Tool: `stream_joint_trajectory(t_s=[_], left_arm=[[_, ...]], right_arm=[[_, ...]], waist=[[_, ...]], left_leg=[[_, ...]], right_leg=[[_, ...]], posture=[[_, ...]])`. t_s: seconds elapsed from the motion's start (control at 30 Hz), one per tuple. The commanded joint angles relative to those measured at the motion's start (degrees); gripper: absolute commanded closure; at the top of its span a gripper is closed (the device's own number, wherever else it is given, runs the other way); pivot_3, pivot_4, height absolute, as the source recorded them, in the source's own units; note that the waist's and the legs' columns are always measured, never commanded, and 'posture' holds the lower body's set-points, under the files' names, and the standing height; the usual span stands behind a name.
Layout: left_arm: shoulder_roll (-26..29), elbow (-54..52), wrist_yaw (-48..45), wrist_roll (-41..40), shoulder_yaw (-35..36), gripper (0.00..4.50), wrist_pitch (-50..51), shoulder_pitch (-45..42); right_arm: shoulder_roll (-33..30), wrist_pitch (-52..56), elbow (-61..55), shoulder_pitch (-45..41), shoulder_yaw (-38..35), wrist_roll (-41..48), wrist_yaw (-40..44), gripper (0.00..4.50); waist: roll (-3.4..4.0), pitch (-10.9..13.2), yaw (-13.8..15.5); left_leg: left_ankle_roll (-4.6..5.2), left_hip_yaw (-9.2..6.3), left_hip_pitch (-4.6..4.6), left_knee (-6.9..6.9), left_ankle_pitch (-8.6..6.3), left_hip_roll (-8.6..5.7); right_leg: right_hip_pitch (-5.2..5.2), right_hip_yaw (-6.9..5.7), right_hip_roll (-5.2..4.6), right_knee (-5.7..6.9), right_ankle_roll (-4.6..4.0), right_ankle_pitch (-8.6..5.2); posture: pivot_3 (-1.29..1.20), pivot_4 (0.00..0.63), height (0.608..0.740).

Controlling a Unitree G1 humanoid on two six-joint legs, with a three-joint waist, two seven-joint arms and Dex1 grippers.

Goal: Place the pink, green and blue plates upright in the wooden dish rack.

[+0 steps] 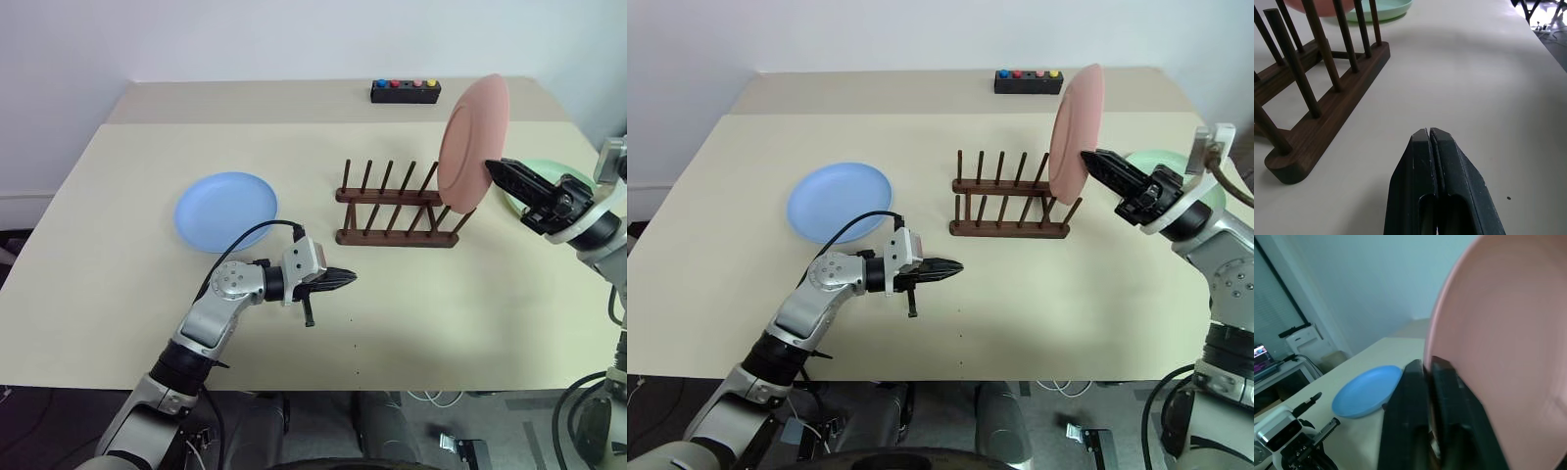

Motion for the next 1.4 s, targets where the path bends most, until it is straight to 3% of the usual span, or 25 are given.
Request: stream_joint_trajectory(t_s=[0.03, 0.2, 0.23, 0.5, 0.7, 0.87, 1.0, 1.27, 1.4], left_arm=[[-0.05, -1.51, -0.12, -0.34, 0.31, 4.5, 0.14, -0.36], [0.0, -1.7, -0.09, -0.31, 0.31, 4.5, 0.34, -0.27], [0.0, -1.74, -0.08, -0.29, 0.31, 4.5, 0.38, -0.26], [0.24, -2.5, 0.11, -0.4, 0.42, 4.5, 0.79, 0.27], [0.45, -2.53, 0.13, -0.51, 0.54, 4.5, 0.93, 0.36], [0.31, -1.9, -0.08, -0.46, 0.34, 4.5, 0.64, -0.11], [-0.03, -1.57, -0.23, -0.42, 0.1, 4.5, 0.55, -0.42], [0.01, -1.77, 0.11, -0.18, 0.28, 4.5, 0.63, -0.19], [0.32, -2.42, 0.54, -0.17, 0.5, 4.5, 1.0, 0.3]], right_arm=[[-1.12, -0.22, -0.09, 0.08, -2.17, 0.6, 0.23, 2.66], [-0.9, -1.23, -0.08, 0.25, -2.44, -0.22, -0.48, 0.17], [-0.84, -1.8, -0.09, 0.32, -2.51, -0.7, -0.74, 0.07], [-1.06, -9.97, 0.1, 1.63, -5.37, -6.93, -5.0, 0.07], [-5.44, -21.39, 7.61, 4.05, -4.2, -20.79, -8.68, 0.07], [-8.77, -30.74, 14.77, 5.82, 3.84, -36.19, -12.74, 0.07], [-10.78, -40.5, 27.77, 2.17, 13.52, -49.55, -17.24, 0.07], [-9.98, -48.37, 51.6, -10.51, 22.58, -59.56, -22.48, 0.07], [-9.63, -50.77, 58.22, -13.93, 23.99, -61.12, -24.16, 1.34]], waist=[[0.0, 0.0, -0.01], [0.01, 0.0, -0.11], [0.01, 0.0, -0.08], [0.01, -0.01, -0.04], [0.01, -0.01, 0.01], [0.09, -0.05, -0.46], [0.11, -0.05, -0.42], [0.17, -0.04, -0.44], [0.16, -0.03, -0.32]], left_leg=[[0.0, 0.0, 0.0, -0.01, 0.0, 0.0], [0.0, 0.0, 0.0, -0.02, 0.0, 0.0], [0.0, 0.0, 0.0, -0.02, 0.0, 0.0], [0.0, 0.01, 0.0, -0.01, 0.0, 0.0], [0.0, 0.02, 0.0, -0.01, 0.0, -0.01], [0.0, 0.09, 0.03, -0.02, 0.0, 0.0], [0.0, 0.12, 0.05, 0.0, 0.0, 0.0], [-0.01, 0.15, 0.05, -0.03, 0.01, 0.0], [-0.01, 0.14, 0.05, -0.01, 0.01, 0.0]], right_leg=[[0.0, 0.0, 0.0, 0.0, 0.0, 0.0], [-0.02, 0.0, 0.0, 0.0, 0.0, 0.0], [-0.02, 0.0, 0.0, 0.0, 0.0, 0.0], [-0.01, 0.01, 0.0, 0.0, 0.0, 0.0], [-0.01, 0.0, 0.0, 0.0, 0.0, 0.0], [-0.02, 0.05, 0.0, 0.02, 0.0, 0.0], [-0.01, 0.06, 0.0, 0.02, 0.0, 0.0], [-0.03, 0.09, 0.0, 0.02, -0.01, 0.0], [-0.01, 0.09, 0.0, 0.01, -0.01, 0.0]], posture=[[0.0, 0.15, 0.74], [0.0, 0.15, 0.74], [0.0, 0.15, 0.74], [0.0, 0.15, 0.74], [0.0, 0.15, 0.74], [0.0, 0.15, 0.74], [0.0, 0.15, 0.74], [0.0, 0.15, 0.74], [0.0, 0.15, 0.74]])
